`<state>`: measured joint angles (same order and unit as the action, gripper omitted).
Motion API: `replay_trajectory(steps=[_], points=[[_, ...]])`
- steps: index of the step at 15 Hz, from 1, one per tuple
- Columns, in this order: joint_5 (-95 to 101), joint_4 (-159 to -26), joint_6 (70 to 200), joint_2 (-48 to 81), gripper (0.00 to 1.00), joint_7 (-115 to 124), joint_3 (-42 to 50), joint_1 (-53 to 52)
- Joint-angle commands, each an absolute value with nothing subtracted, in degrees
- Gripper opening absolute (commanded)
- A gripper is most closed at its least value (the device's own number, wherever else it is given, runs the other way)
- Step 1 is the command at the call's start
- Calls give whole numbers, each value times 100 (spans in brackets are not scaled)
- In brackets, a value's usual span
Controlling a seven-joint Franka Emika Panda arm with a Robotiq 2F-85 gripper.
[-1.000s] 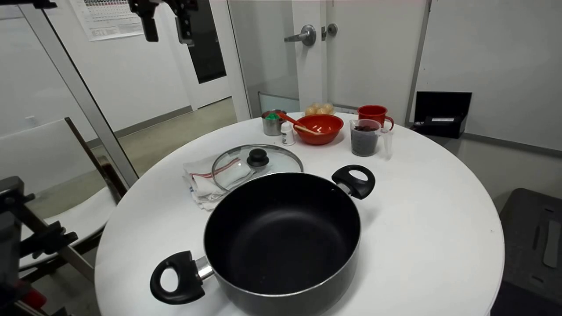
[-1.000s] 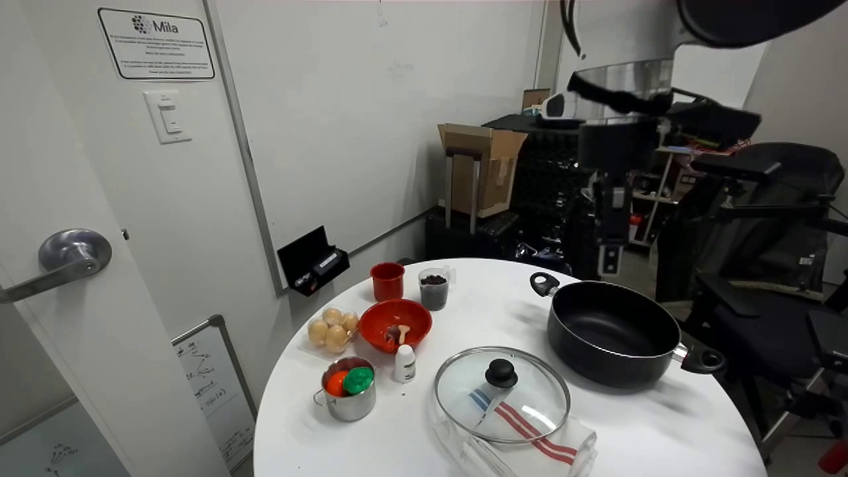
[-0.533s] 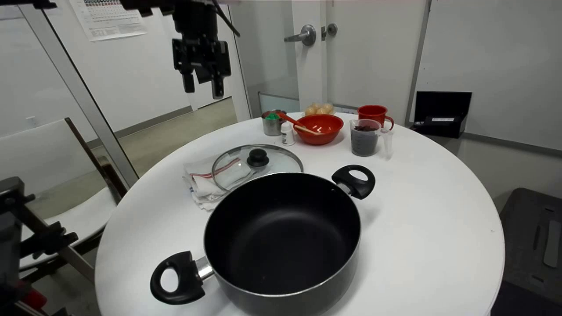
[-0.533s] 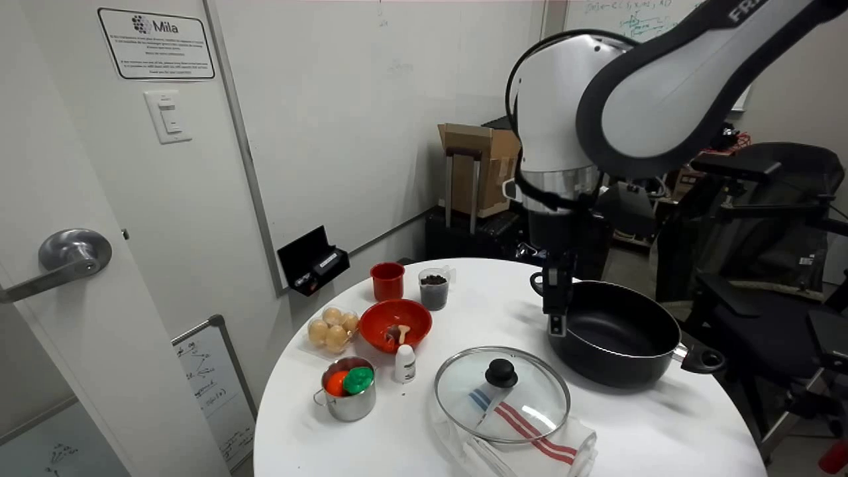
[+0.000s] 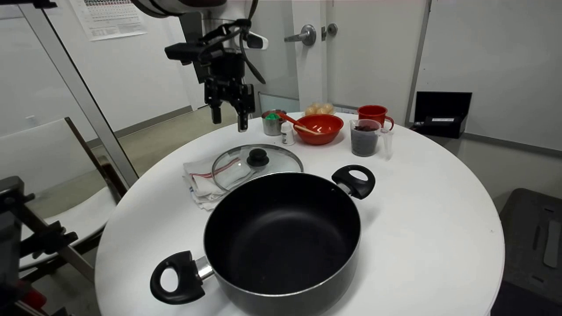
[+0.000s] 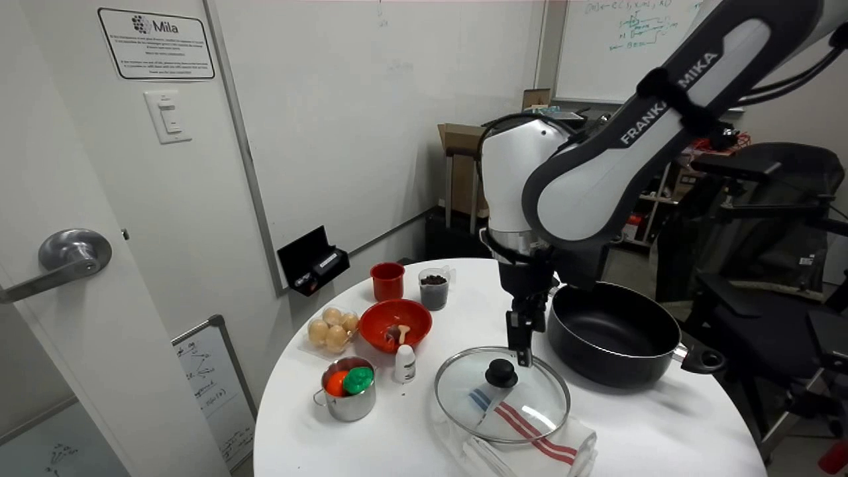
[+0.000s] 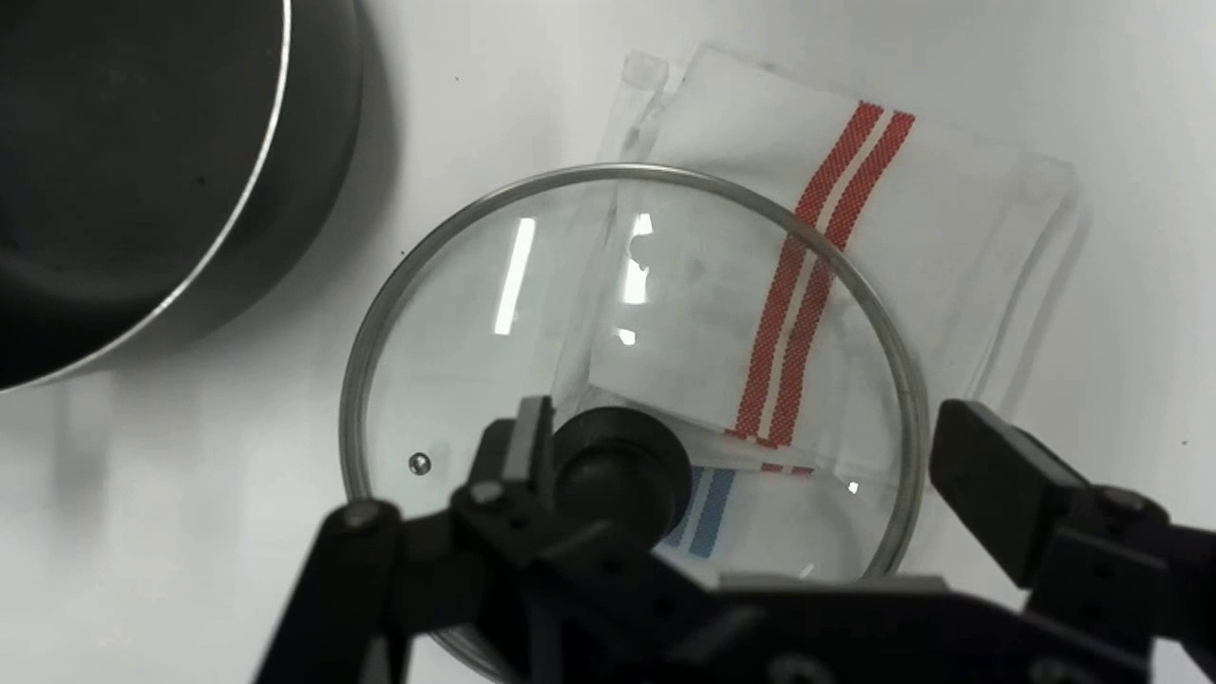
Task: Put the glass lid on the black pot.
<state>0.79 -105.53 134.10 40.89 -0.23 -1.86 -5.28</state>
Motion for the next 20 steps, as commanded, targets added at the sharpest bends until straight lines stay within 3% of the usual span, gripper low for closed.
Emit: replay_trajectory(steps=[1,10,20], points=[[-40,-9619,13177,4872,100,49,-218,-411],[-385,-8221,12831,6027,100,-8,-325,-65],[-450,-7551,12260,6512,100,-96,-469,35]])
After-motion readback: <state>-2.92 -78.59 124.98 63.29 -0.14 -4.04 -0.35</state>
